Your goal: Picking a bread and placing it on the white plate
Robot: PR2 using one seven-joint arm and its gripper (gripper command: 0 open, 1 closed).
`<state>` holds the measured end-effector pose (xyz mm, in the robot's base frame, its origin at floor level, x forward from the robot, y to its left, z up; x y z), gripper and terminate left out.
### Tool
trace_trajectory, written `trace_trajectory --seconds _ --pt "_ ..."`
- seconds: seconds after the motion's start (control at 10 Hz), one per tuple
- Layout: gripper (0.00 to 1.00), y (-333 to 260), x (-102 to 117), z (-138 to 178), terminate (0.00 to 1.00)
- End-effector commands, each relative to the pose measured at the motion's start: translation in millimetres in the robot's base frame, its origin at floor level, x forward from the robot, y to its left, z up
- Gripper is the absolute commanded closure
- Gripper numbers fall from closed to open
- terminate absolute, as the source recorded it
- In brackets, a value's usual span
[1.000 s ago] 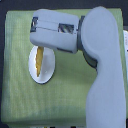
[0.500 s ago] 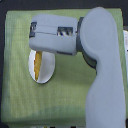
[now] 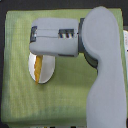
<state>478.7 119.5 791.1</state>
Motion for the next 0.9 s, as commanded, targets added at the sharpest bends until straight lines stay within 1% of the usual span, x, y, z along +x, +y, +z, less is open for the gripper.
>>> trace_trajectory --seconds 0.0,0.8 --pt "0.00 6.8 -6.3 -1.2 0.00" --pt "0.00 3.9 -3.6 2.3 0.00"
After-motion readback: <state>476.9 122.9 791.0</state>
